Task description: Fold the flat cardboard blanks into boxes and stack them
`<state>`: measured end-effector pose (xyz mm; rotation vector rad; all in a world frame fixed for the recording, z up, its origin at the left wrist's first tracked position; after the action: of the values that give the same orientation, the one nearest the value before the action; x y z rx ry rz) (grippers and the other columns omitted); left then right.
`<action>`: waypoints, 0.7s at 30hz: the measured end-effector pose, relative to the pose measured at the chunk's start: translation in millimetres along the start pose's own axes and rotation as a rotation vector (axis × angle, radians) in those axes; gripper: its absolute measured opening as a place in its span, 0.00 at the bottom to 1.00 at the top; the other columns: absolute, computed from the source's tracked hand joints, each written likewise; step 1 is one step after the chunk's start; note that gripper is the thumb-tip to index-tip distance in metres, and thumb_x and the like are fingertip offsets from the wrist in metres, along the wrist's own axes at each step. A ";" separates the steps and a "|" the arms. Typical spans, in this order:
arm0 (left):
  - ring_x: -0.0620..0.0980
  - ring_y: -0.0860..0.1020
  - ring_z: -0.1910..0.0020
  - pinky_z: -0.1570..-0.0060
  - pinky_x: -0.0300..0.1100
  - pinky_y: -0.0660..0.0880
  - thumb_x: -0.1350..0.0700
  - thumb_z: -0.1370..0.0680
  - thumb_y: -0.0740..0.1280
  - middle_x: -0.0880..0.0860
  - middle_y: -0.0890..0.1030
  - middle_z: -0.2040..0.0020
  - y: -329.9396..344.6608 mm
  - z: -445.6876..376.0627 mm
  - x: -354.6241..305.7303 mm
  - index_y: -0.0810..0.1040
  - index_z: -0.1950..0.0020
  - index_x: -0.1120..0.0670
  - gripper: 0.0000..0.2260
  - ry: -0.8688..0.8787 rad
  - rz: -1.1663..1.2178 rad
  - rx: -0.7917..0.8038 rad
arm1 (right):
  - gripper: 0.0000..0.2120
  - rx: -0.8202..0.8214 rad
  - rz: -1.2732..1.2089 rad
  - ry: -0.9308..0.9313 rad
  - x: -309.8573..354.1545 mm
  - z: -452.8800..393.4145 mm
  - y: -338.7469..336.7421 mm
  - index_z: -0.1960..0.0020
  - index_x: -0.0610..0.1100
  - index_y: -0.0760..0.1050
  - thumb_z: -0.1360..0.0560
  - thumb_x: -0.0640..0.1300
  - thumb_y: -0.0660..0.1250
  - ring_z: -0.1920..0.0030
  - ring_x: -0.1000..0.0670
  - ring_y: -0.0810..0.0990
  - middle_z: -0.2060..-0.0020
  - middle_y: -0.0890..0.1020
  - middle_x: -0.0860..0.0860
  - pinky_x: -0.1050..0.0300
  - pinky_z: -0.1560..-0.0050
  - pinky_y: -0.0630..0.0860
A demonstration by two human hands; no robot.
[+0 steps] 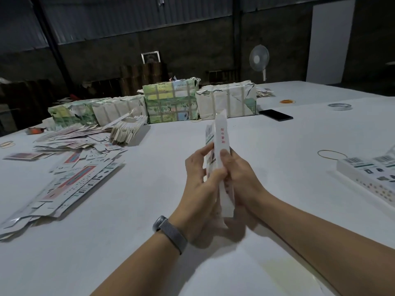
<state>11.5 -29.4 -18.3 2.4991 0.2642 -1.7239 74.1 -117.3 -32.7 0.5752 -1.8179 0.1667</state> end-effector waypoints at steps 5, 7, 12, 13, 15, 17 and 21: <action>0.54 0.85 0.47 0.54 0.47 0.82 0.54 0.15 0.60 0.53 0.81 0.37 2.5 -5.0 6.4 0.69 0.31 0.36 0.17 -0.092 0.196 0.031 | 0.16 -0.028 -0.055 0.018 -0.8 -0.6 -7.5 0.39 0.47 0.77 0.17 0.53 0.56 0.48 0.42 0.85 0.48 0.86 0.44 0.50 0.50 0.83; 0.53 0.86 0.54 0.60 0.45 0.82 0.57 0.15 0.61 0.51 0.85 0.45 -0.8 -6.7 11.2 0.62 0.28 0.34 0.23 -0.142 0.244 0.022 | 0.14 -0.039 -0.035 -0.013 -0.4 -1.1 -7.5 0.35 0.49 0.75 0.15 0.50 0.55 0.47 0.45 0.85 0.46 0.85 0.47 0.52 0.50 0.83; 0.53 0.85 0.53 0.58 0.46 0.82 0.59 0.23 0.72 0.56 0.83 0.41 -3.2 -5.9 19.1 0.54 0.22 0.39 0.37 -0.207 0.181 0.081 | 0.14 -0.171 0.118 -0.072 1.6 -3.2 -16.3 0.34 0.61 0.69 0.17 0.49 0.61 0.50 0.49 0.86 0.45 0.83 0.48 0.49 0.47 0.82; 0.54 0.85 0.52 0.57 0.46 0.82 0.58 0.26 0.73 0.56 0.83 0.41 -0.1 -5.0 19.9 0.57 0.23 0.41 0.37 -0.213 0.176 0.104 | 0.14 -0.176 0.145 -0.072 1.8 -2.8 -17.6 0.34 0.60 0.71 0.18 0.48 0.62 0.50 0.48 0.86 0.47 0.84 0.48 0.47 0.46 0.82; 0.54 0.85 0.52 0.57 0.45 0.82 0.57 0.29 0.71 0.56 0.84 0.45 4.7 -4.8 20.8 0.64 0.27 0.46 0.32 -0.207 0.201 0.106 | 0.13 -0.160 0.182 -0.058 1.6 -1.9 -18.2 0.36 0.59 0.73 0.18 0.46 0.62 0.49 0.49 0.86 0.49 0.86 0.51 0.44 0.44 0.81; 0.54 0.85 0.54 0.59 0.45 0.81 0.51 0.25 0.69 0.57 0.84 0.46 4.1 -8.1 22.8 0.68 0.31 0.49 0.23 -0.209 0.238 0.041 | 0.13 -0.120 0.199 -0.059 0.8 -0.3 -16.5 0.37 0.59 0.75 0.18 0.47 0.60 0.50 0.50 0.86 0.50 0.87 0.54 0.48 0.47 0.82; 0.46 0.85 0.63 0.66 0.37 0.79 0.39 0.19 0.56 0.45 0.85 0.61 -6.7 -15.3 23.8 0.69 0.38 0.47 0.16 -0.146 0.148 -0.037 | 0.15 -0.001 0.193 -0.050 1.3 3.5 -6.0 0.38 0.64 0.74 0.22 0.54 0.59 0.50 0.48 0.86 0.48 0.86 0.52 0.52 0.52 0.82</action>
<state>32.4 -18.1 -34.9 2.2895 0.0955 -1.8117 73.6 -124.4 -33.7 0.4058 -1.9212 0.2837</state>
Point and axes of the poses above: each hand's wrist, its own z-axis away from the middle knuckle, its own y-axis out of the palm, x = y × z, the point moved 5 cm from there along -z, towards the middle knuckle
